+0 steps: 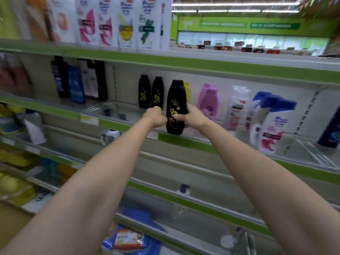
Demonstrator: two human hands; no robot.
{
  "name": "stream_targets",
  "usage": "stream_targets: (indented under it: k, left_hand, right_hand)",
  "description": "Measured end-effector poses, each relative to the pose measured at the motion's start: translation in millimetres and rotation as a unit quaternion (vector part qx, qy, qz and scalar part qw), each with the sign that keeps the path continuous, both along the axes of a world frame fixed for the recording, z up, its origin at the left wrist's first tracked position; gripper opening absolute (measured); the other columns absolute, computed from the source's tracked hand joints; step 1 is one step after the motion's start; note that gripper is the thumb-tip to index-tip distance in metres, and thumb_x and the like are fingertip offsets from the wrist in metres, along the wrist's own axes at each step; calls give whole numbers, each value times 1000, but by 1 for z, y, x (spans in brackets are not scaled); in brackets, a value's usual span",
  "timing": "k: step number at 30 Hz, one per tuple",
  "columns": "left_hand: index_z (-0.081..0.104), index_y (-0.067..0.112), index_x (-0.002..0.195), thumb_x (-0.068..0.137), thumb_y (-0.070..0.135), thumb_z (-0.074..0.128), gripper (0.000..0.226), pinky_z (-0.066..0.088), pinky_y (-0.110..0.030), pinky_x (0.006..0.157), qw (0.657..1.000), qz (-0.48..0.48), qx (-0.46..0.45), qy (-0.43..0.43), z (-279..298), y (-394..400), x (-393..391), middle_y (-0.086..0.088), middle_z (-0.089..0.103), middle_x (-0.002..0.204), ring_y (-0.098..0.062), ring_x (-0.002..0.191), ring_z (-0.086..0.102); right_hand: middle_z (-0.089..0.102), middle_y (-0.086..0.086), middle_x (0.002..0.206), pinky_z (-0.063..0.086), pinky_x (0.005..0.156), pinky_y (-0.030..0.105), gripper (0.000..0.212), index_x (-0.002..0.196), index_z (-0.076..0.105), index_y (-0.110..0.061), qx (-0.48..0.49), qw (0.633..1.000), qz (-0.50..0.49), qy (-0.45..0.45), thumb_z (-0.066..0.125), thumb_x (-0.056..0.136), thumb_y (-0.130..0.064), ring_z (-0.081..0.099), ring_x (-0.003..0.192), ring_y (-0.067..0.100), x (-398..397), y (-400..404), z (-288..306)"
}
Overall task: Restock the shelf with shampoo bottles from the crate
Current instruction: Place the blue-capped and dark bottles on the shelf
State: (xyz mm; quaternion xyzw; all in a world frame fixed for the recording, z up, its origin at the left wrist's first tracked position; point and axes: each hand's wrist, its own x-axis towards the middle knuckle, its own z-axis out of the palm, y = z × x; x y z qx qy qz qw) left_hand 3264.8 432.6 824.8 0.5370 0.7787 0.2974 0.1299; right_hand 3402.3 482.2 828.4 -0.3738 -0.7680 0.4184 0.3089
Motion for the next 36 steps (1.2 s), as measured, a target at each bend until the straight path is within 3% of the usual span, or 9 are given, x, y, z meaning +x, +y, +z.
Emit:
stream_targets:
  k: [2, 7, 13, 17, 22, 27, 31, 36]
  left_hand:
    - [62, 8, 89, 87, 13, 48, 15, 45, -29, 76, 1000, 3, -2, 10, -2, 8, -34, -15, 62, 99, -31, 92, 57]
    - [62, 3, 113, 86, 15, 53, 31, 40, -28, 78, 1000, 6, -18, 18, -8, 32, -106, -15, 62, 116, -31, 109, 56]
    - [63, 1, 112, 86, 21, 58, 33, 41, -27, 78, 999, -4, -45, 10, -20, 56, -158, -14, 63, 118, -30, 108, 58]
    - [58, 2, 118, 84, 30, 67, 45, 42, -28, 82, 999, -11, -38, -10, -21, 68, -174, -13, 61, 120, -29, 113, 56]
    - [56, 7, 122, 80, 36, 71, 53, 46, -29, 88, 999, -9, -11, -40, -26, 88, -185, -12, 62, 122, -27, 112, 58]
    - [57, 8, 122, 79, 44, 69, 58, 46, -28, 78, 1000, 6, 20, -16, -33, 103, -186, -13, 64, 118, -29, 108, 59]
    - [43, 8, 130, 79, 48, 67, 69, 48, -37, 92, 999, 32, 17, -9, -36, 110, -191, -15, 58, 124, -33, 115, 55]
    - [37, 13, 135, 75, 51, 69, 77, 48, -39, 96, 1000, -1, 6, -21, -35, 121, -206, -13, 55, 129, -31, 118, 54]
  right_hand:
    - [60, 12, 125, 49, 96, 48, 40, 124, 48, -9, 2, 1000, -12, 11, 64, 88, -14, 57, 114, 28, -38, 14, -4]
    - [59, 12, 128, 45, 101, 50, 48, 129, 46, -11, -10, 999, -32, 16, 66, 86, -14, 56, 117, 29, -117, 51, -25]
    - [57, 12, 131, 43, 104, 48, 53, 137, 42, -12, -37, 999, -30, 22, 64, 89, -18, 54, 120, 29, -173, 79, -36]
    - [52, 10, 135, 41, 107, 45, 54, 140, 37, -15, -37, 999, -29, 7, 59, 92, -20, 50, 124, 28, -193, 91, -34]
    - [58, 9, 127, 43, 105, 44, 41, 130, 44, -17, -24, 999, -20, 20, 59, 91, -17, 54, 119, 26, -209, 109, -39]
    - [61, 12, 121, 46, 100, 45, 36, 124, 46, -15, -8, 1000, -23, 2, 59, 91, -22, 56, 114, 28, -222, 120, -40]
    - [62, 13, 121, 46, 100, 40, 34, 122, 47, -10, 5, 1000, -31, -3, 59, 91, -18, 58, 112, 25, -230, 121, -37]
    - [62, 11, 123, 45, 101, 40, 40, 126, 46, -12, 12, 998, -52, -25, 61, 91, -21, 58, 114, 25, -238, 123, -36]
